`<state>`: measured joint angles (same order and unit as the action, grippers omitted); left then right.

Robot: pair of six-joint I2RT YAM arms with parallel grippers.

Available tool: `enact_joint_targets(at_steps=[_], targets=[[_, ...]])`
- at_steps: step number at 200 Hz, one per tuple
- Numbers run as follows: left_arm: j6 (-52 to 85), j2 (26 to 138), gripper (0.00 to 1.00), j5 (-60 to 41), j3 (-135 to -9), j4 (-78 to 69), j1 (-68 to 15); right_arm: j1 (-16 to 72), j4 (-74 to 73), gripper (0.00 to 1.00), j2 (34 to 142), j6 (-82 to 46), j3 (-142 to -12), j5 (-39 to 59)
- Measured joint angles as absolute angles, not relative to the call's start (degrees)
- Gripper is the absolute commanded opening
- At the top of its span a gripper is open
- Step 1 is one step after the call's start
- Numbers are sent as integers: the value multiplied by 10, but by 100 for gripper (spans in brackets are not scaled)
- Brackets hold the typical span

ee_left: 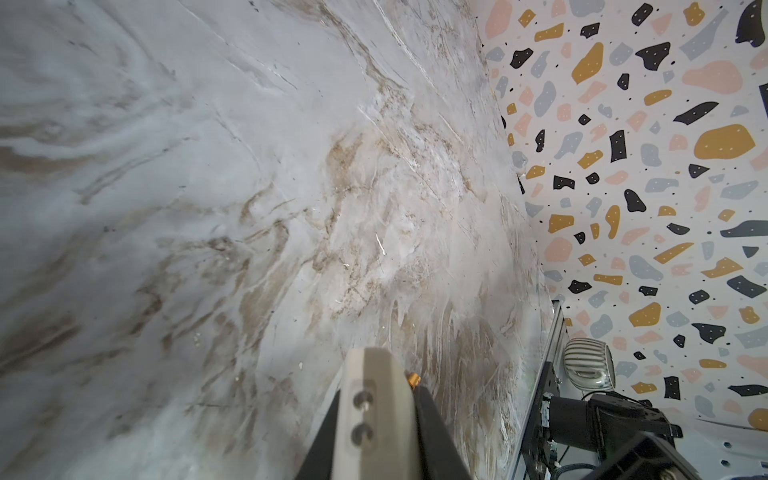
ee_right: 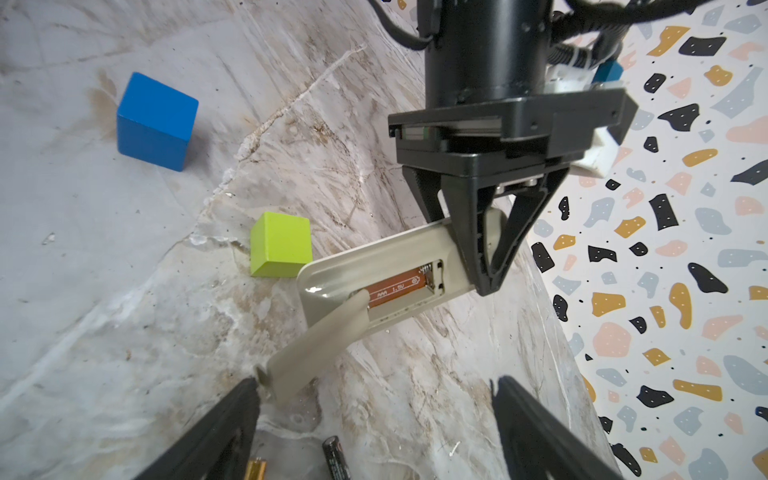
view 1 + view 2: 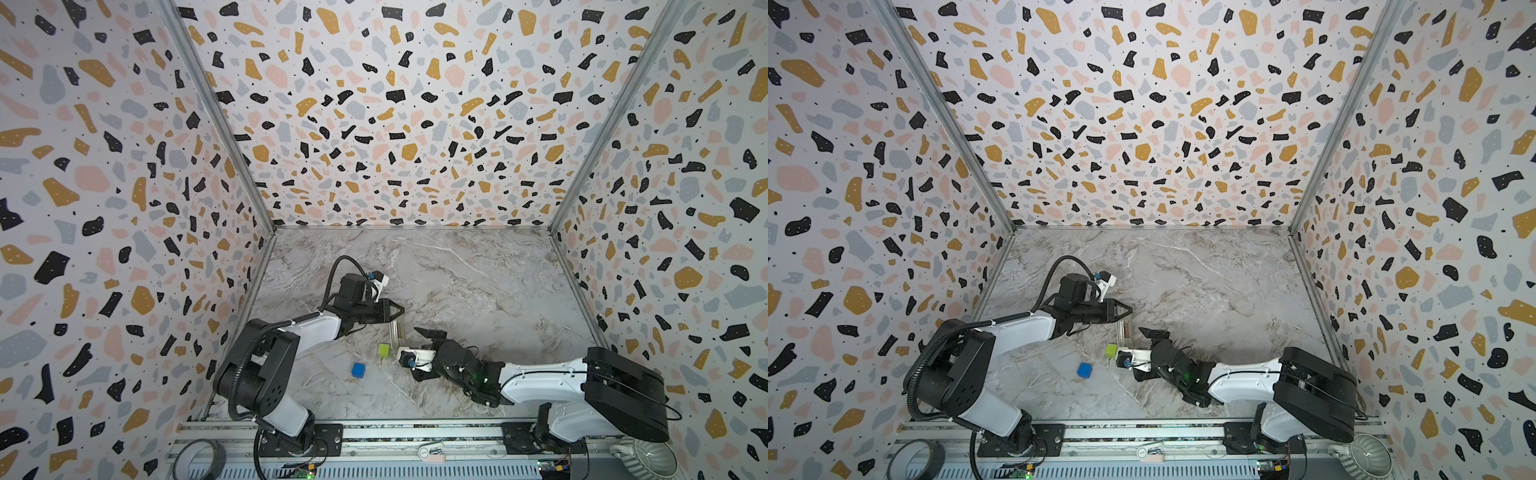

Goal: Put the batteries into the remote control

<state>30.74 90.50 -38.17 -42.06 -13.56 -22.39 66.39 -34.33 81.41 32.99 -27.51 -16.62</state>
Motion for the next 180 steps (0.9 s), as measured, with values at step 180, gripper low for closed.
enact_joint_targets(at_steps=[180], targets=[[320, 790, 0, -324, -394, -154, -203, 612, -301, 86, 777, 261, -288, -90]])
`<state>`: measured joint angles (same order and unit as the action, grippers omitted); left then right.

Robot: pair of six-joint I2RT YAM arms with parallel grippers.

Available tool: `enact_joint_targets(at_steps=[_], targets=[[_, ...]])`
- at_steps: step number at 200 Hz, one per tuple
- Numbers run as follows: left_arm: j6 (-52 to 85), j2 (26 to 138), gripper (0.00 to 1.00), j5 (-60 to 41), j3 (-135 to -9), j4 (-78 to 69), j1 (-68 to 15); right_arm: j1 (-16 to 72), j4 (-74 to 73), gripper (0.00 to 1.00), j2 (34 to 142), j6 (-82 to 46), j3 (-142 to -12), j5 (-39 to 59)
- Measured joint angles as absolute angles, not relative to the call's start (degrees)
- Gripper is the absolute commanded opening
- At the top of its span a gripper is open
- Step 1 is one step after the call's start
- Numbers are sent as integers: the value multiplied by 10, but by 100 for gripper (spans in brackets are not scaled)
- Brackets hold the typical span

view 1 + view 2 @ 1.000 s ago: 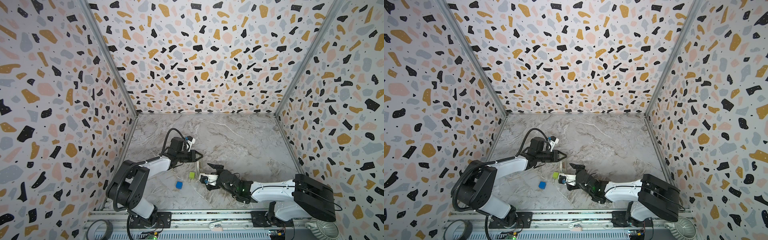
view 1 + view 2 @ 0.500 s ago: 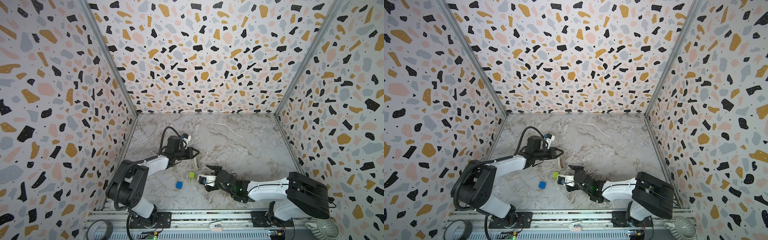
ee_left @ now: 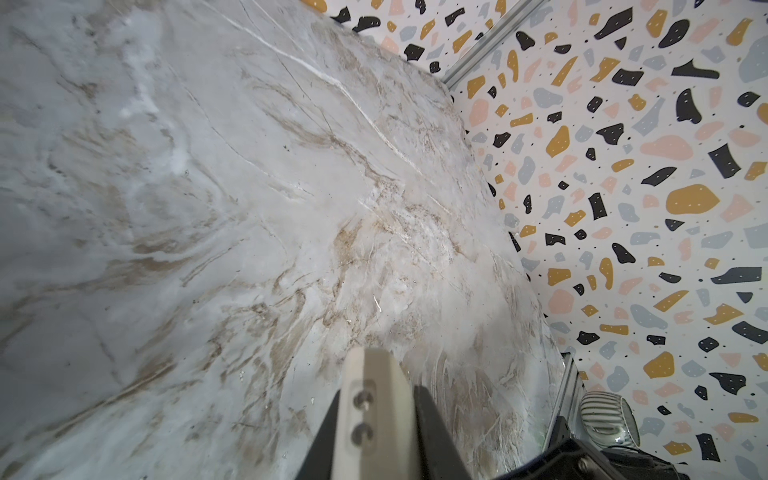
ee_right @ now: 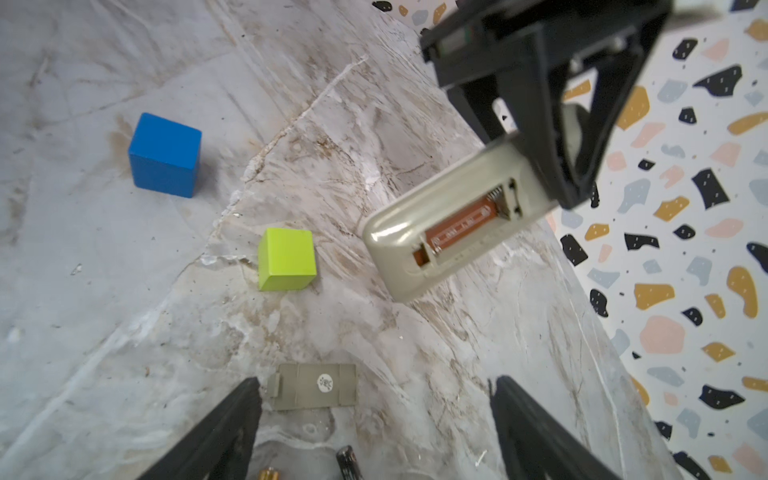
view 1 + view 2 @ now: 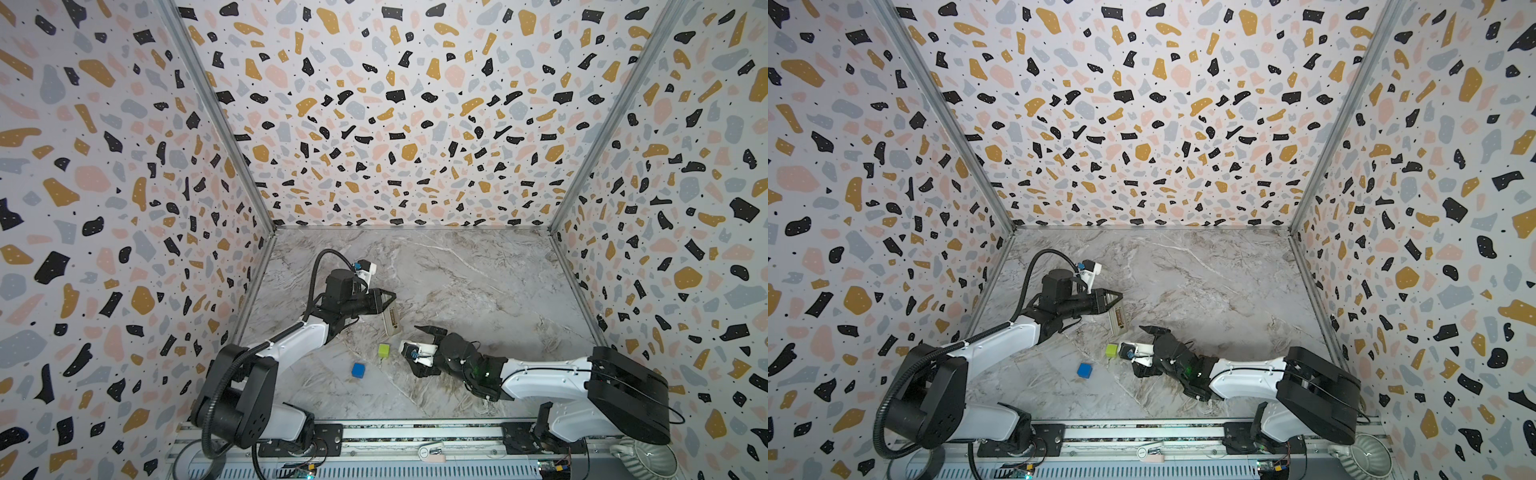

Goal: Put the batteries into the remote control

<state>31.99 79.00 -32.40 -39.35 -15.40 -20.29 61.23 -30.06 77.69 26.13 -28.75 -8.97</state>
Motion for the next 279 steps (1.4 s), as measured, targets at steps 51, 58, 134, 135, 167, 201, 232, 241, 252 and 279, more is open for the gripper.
enact_joint_targets(at_steps=[51, 58, 134, 135, 167, 201, 232, 241, 252, 279], targets=[[357, 704, 0, -314, -283, -197, -208, 541, -93, 81, 672, 153, -395, -10], [359, 690, 0, -309, -271, -199, -211, 537, -62, 80, 668, 137, -412, 2], [348, 580, 0, -268, -229, -202, -252, 528, 171, 58, 767, 23, -511, 64], [347, 579, 0, -268, -228, -202, -253, 528, 175, 58, 768, 21, -511, 65], [337, 561, 0, -264, -208, -195, -255, 528, 208, 52, 817, 12, -526, 86], [333, 535, 0, -260, -191, -186, -256, 532, 220, 50, 877, 9, -554, 97], [331, 520, 0, -256, -181, -180, -256, 538, 225, 47, 904, 2, -556, 98], [330, 520, 0, -255, -180, -180, -256, 540, 227, 46, 910, 0, -557, 97], [328, 520, 0, -253, -178, -181, -256, 544, 229, 45, 916, -2, -561, 95], [326, 520, 0, -253, -173, -180, -256, 560, 234, 41, 931, -9, -575, 90]])
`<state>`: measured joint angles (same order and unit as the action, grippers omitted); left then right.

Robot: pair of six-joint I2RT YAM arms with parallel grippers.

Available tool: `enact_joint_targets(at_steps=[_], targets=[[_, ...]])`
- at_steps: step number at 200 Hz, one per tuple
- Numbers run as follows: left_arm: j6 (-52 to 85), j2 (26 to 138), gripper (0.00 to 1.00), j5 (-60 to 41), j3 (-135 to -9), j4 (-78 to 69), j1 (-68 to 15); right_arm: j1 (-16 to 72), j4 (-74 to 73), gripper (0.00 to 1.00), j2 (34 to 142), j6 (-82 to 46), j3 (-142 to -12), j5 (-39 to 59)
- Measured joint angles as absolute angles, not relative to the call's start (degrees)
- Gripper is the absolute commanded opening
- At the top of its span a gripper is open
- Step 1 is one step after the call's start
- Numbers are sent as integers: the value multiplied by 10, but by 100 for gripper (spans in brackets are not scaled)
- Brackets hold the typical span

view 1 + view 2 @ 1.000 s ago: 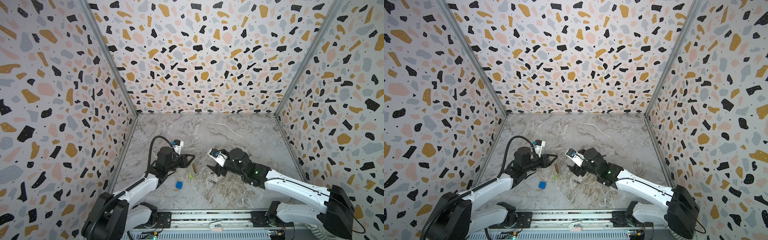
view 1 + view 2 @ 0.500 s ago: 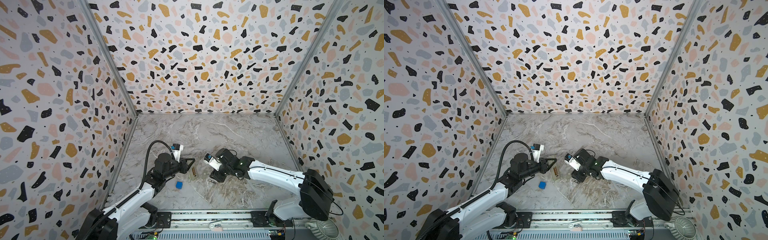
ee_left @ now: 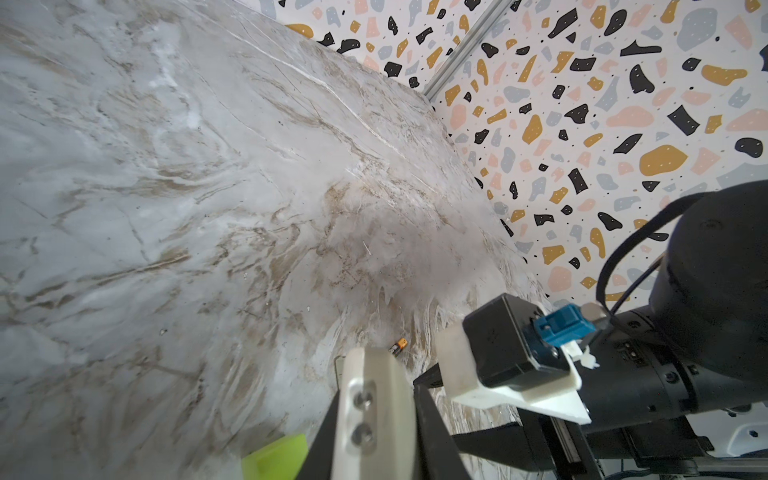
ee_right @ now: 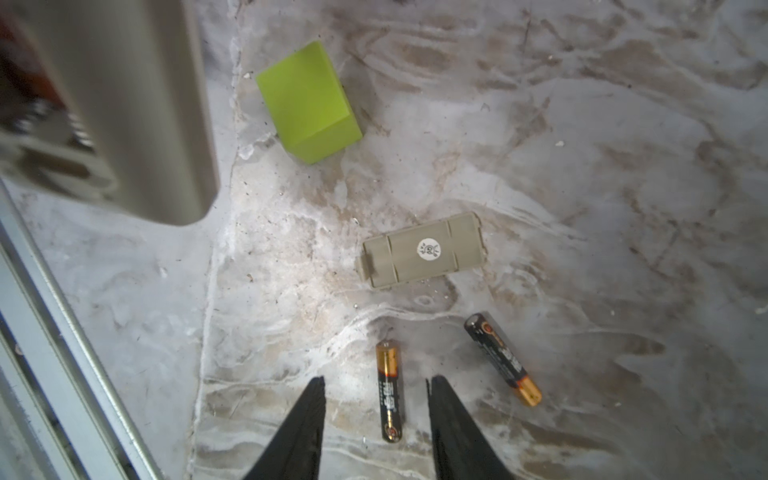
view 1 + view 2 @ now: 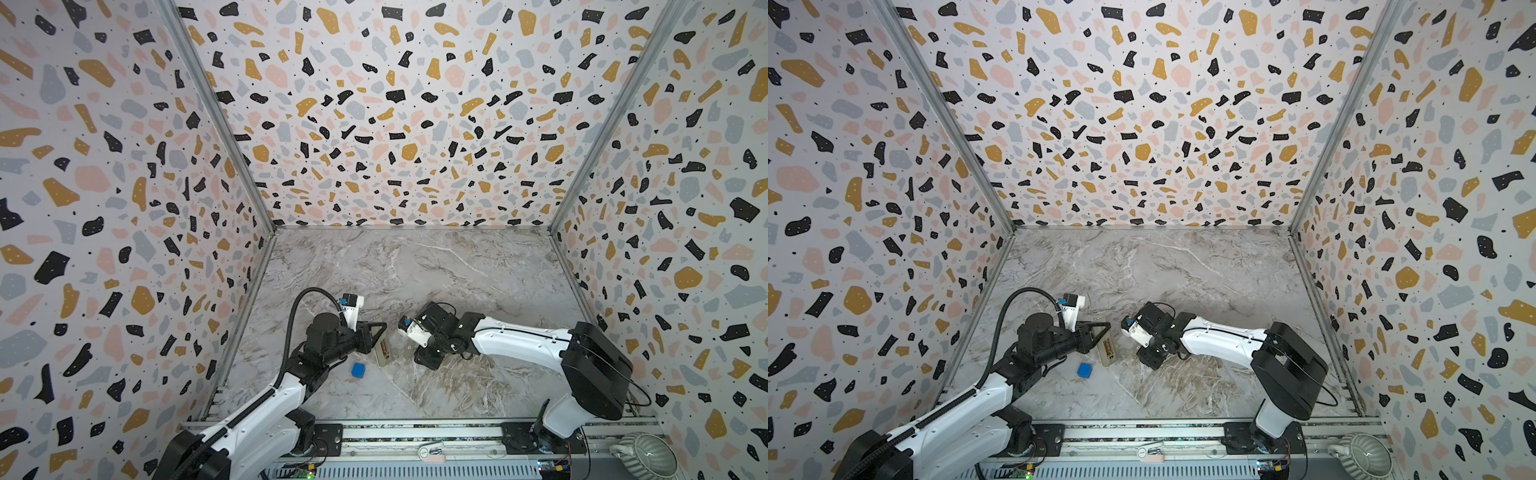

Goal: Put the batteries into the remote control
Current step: 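Lower the open right gripper onto the nearer AA battery and close it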

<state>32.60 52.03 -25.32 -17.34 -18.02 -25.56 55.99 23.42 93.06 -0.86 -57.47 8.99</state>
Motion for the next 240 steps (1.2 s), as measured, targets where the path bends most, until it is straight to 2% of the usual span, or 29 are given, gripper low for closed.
enact_joint_targets(at_steps=[240], targets=[[331, 512, 0, -260, -154, -196, -260, 573, 238, 24, 982, -30, -576, 66]])
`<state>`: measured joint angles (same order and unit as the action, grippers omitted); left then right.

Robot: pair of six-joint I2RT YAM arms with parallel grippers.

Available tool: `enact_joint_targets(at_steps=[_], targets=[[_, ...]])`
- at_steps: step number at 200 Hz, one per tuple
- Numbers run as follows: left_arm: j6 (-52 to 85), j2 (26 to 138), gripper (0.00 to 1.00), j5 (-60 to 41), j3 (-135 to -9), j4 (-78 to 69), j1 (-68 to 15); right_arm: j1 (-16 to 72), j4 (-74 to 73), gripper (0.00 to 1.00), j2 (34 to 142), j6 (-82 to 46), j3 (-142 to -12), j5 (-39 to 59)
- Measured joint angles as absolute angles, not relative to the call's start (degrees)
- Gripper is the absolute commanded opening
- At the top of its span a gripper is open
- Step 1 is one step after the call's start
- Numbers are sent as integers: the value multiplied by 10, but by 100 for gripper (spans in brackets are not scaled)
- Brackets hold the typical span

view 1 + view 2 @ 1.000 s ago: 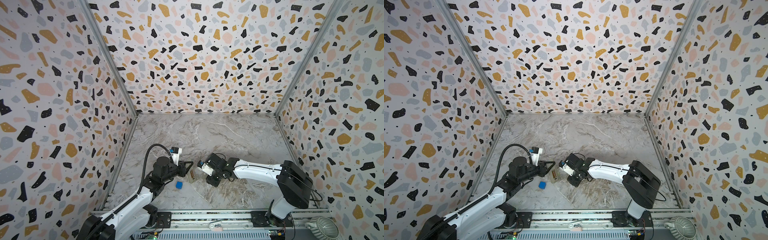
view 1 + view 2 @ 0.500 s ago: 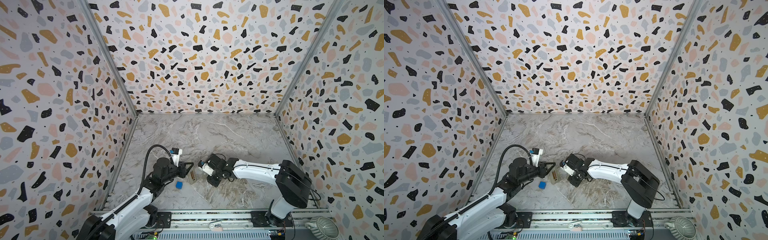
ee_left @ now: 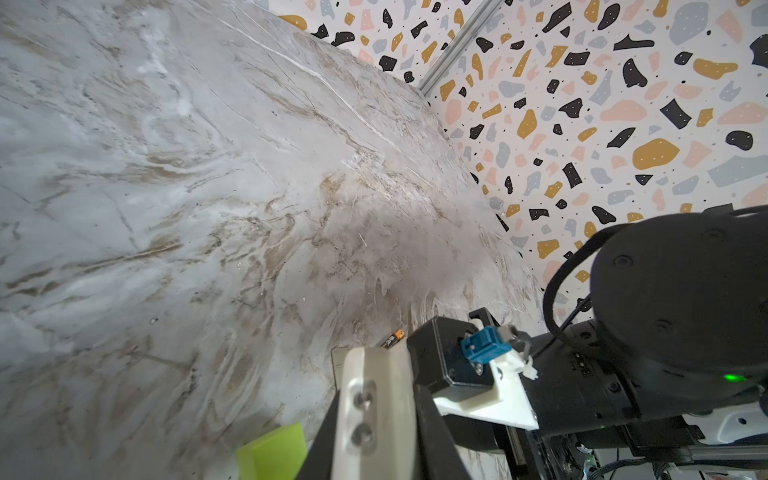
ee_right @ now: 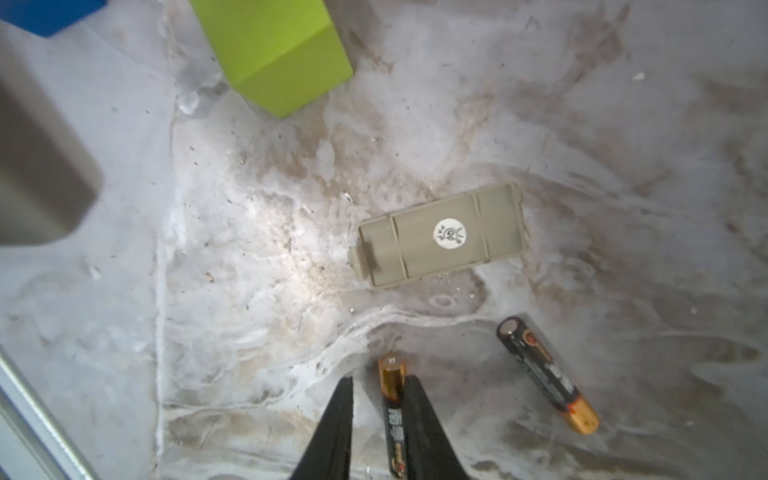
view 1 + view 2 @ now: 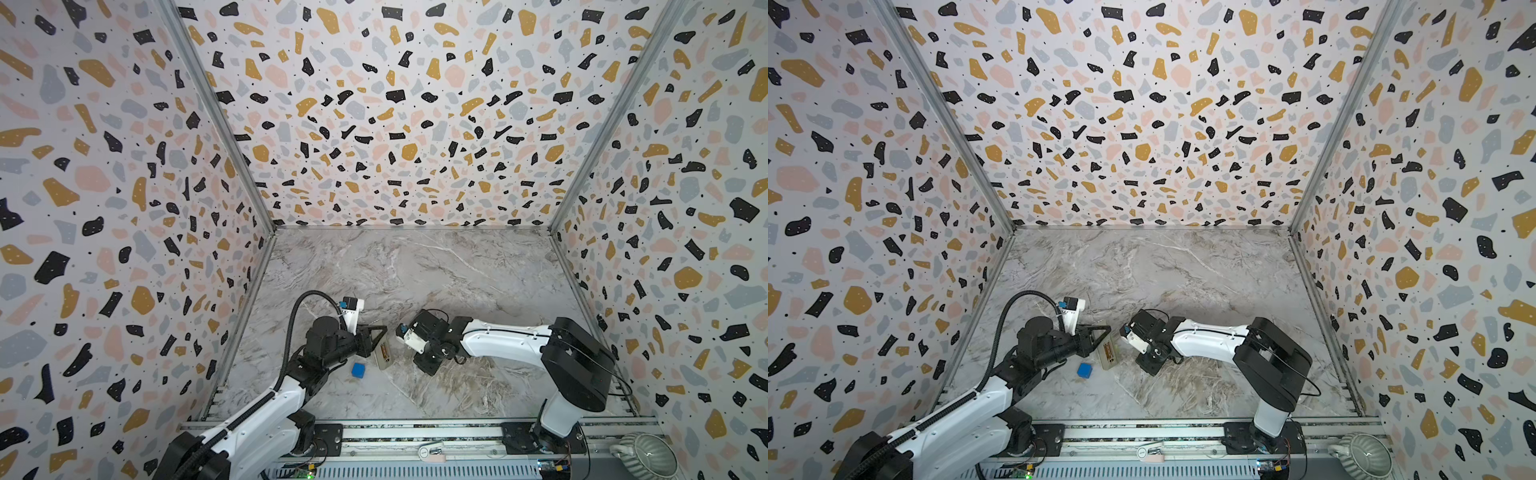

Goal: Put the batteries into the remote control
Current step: 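Lower the open right gripper onto the nearer AA battery and close it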

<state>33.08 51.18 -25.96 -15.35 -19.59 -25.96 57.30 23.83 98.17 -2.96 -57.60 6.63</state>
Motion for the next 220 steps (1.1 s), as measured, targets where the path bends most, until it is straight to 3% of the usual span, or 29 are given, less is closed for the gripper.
enact_joint_targets(at_steps=[73, 160, 220], targets=[[331, 512, 0, -259, -154, -196, -260, 573, 238, 22, 993, -29, -578, 62], [331, 512, 0, -253, -154, -196, -260, 574, 239, 7, 993, -27, -578, 53], [347, 512, 0, -249, -154, -198, -260, 575, 222, 4, 941, -23, -560, 58]])
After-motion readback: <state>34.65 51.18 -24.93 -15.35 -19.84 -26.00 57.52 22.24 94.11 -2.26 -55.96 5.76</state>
